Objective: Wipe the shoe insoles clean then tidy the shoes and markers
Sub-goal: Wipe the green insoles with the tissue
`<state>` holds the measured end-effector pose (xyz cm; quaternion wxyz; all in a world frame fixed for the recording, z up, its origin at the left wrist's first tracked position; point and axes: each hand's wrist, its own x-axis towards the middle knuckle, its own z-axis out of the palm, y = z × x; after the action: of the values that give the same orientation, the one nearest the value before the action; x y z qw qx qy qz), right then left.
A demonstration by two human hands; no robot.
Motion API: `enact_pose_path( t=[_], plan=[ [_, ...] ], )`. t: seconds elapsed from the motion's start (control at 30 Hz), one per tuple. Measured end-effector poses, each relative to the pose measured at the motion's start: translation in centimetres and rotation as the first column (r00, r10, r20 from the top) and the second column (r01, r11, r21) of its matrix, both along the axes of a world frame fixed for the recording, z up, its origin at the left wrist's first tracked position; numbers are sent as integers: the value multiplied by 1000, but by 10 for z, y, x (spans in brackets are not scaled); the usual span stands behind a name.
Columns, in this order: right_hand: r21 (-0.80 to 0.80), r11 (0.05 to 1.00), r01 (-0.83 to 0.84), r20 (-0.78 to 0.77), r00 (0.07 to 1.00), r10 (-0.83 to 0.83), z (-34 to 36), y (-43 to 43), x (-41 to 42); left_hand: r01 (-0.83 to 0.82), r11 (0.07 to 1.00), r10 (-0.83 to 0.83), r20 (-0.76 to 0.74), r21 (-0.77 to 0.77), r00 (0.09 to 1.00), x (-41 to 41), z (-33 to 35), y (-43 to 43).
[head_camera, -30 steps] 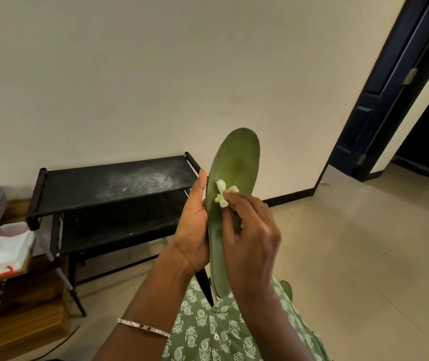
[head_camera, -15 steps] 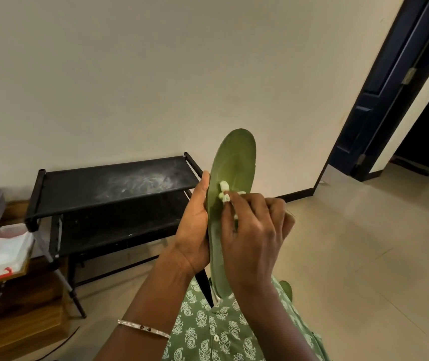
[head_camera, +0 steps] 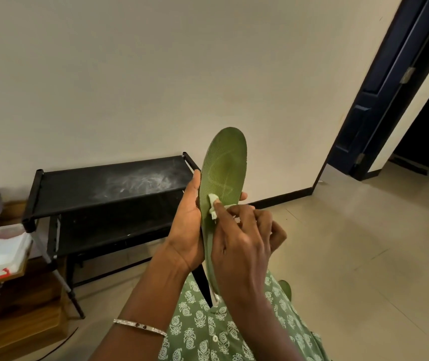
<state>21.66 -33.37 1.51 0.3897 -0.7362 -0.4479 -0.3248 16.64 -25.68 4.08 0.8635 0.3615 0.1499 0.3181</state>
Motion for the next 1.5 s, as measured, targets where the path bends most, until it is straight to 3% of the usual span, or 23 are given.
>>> enact_pose_path(
  t=[0.33, 0.5, 0.67, 1.0, 1.23, 1.3, 1.37, 1.5],
  plan=[
    [-84, 989, -125, -54, 991, 121, -9, -10, -15, 3, 1000, -3, -1, 11, 1000, -6, 0, 5],
    [-107, 993, -46, -4, 999, 46, -3, -5, -8, -14, 1000, 14, 1, 1, 1000, -5, 1, 3],
    [-102, 995, 24, -89, 996, -33, 10, 13, -3, -15, 997, 15, 9, -73, 1000, 1, -2, 0],
    [-149, 988, -50, -32, 998, 46, -9, -11, -9, -21, 1000, 21, -32, -5, 999, -2, -4, 3],
    [-112, 994, -7, -75, 997, -1, 13, 7, 4, -10, 996, 10, 0, -89, 1000, 2, -6, -2],
    [-60, 997, -39, -71, 997, 35, 15, 2, 10, 8, 997, -6, 27, -78, 1000, 1, -5, -2],
    [95, 992, -86, -112, 989, 97, 20, -9, 16, 37, 998, -35, 40, -48, 999, -1, 0, -3],
    [456, 882, -120, -346, 889, 299, 41, -37, 38, -8, 1000, 9, 30, -14, 1000, -6, -1, 1]
  ],
)
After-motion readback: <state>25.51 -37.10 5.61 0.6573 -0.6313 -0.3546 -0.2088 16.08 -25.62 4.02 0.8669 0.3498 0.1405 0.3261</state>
